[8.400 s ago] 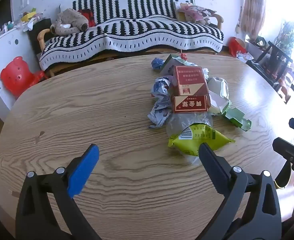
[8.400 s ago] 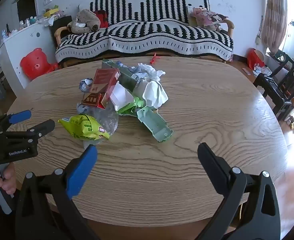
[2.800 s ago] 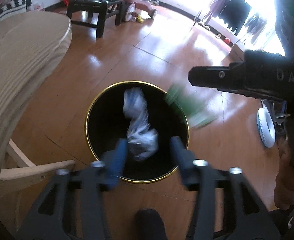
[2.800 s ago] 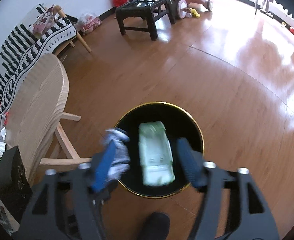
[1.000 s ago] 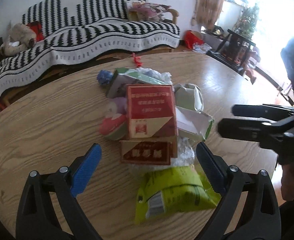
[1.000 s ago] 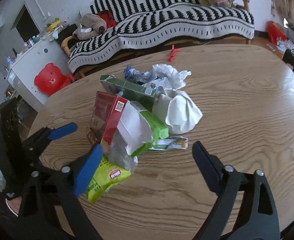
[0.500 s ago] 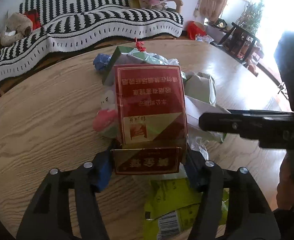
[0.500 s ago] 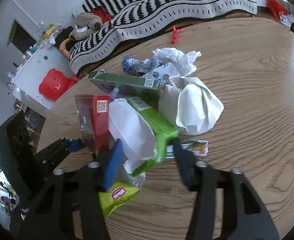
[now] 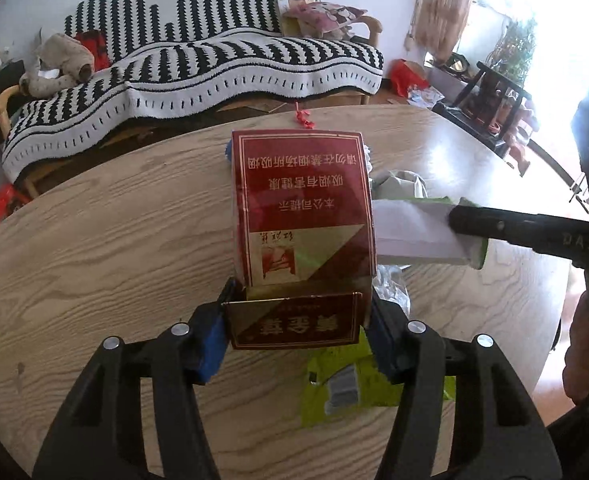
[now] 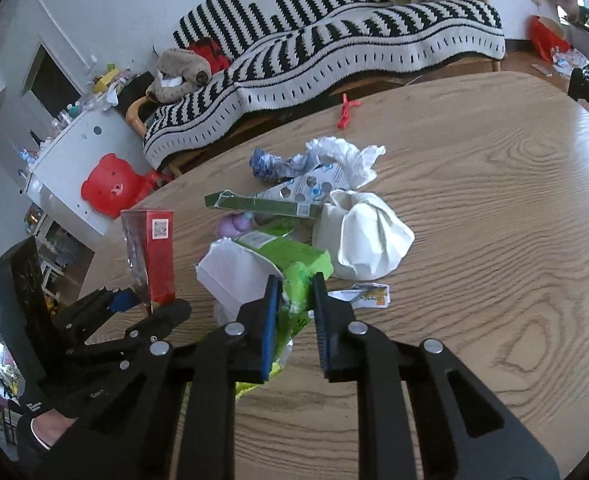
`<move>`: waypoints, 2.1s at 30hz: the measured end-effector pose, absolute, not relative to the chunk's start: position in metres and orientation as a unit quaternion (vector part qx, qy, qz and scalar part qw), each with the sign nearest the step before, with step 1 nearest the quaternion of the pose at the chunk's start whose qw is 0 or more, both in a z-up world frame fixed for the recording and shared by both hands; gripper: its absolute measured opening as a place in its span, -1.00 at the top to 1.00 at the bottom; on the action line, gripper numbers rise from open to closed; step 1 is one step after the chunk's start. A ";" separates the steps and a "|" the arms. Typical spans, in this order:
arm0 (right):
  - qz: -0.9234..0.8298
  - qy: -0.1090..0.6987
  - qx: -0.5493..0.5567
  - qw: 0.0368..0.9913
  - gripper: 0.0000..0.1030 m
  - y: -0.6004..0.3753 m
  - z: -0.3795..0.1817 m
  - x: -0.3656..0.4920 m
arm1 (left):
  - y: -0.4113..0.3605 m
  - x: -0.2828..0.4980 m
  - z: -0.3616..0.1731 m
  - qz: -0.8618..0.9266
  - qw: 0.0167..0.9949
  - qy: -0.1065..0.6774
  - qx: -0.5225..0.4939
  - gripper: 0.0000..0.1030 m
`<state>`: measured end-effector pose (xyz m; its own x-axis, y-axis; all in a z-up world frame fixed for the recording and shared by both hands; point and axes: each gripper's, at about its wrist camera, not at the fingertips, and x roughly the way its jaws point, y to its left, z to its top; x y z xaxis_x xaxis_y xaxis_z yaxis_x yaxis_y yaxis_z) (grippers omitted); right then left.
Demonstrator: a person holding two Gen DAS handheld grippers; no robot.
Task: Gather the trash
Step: 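Carry both items over the black bin and open both tools to drop them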
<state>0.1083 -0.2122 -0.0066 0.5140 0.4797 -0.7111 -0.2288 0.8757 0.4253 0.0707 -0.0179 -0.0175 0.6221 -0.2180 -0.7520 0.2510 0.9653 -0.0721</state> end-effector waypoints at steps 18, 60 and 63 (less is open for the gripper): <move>0.133 0.405 0.160 0.890 0.67 -0.301 0.021 0.071 | -0.061 0.060 0.008 -0.154 0.906 0.394 0.020 -0.11; -0.228 0.431 0.267 0.831 0.67 -0.696 -0.071 -0.165 | -0.515 -0.055 -0.112 -0.468 0.738 0.461 0.150 -0.11; -0.229 0.437 0.267 0.828 0.67 -0.697 -0.075 -0.165 | -0.521 -0.053 -0.118 -0.465 0.738 0.466 0.149 -0.11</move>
<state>-0.1648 -0.6969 -0.0749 0.5129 -0.1464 -0.8459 0.6134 0.7519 0.2418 -0.0531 -0.5205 -0.1183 0.1340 -0.5478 -0.8258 0.8251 0.5232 -0.2131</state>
